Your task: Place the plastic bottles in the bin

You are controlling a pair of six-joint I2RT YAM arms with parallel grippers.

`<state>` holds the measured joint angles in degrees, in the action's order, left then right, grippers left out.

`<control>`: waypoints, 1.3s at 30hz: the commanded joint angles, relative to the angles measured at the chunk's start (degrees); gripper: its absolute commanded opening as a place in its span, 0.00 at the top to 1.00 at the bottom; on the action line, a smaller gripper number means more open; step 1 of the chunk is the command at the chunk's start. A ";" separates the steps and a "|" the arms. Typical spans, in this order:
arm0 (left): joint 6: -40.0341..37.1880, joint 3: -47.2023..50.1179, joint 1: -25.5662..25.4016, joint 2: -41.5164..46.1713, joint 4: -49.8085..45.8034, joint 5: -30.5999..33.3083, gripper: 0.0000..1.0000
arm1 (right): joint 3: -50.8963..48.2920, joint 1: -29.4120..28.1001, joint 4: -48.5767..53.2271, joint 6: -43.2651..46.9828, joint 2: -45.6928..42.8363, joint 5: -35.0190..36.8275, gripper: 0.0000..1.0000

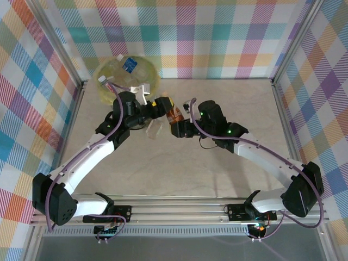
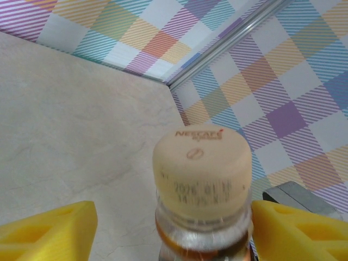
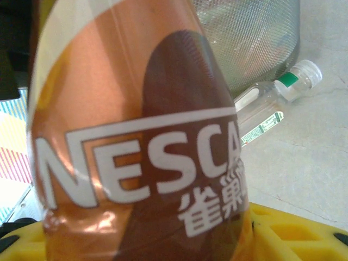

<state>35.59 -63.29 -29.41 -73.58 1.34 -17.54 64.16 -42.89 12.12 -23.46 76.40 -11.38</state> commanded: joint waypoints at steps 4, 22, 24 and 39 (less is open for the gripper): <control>0.62 -2.31 -0.82 -1.30 2.85 -1.01 0.40 | 1.97 -1.31 -2.81 0.79 1.33 -2.33 0.46; -10.17 -6.64 -0.83 0.98 -6.16 6.82 0.82 | 3.01 -1.80 0.18 1.05 -0.66 -0.35 0.00; -13.47 -8.58 -0.78 1.40 -8.96 9.34 0.82 | 2.91 -1.75 1.07 1.17 -1.86 0.56 0.00; -38.74 -31.65 4.35 -3.73 -19.44 22.17 0.82 | -0.18 -1.75 3.13 -0.18 -7.27 6.84 0.00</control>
<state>4.29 -90.13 -26.85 -75.07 -15.11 1.67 64.79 -44.34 14.66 -23.18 70.17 -6.04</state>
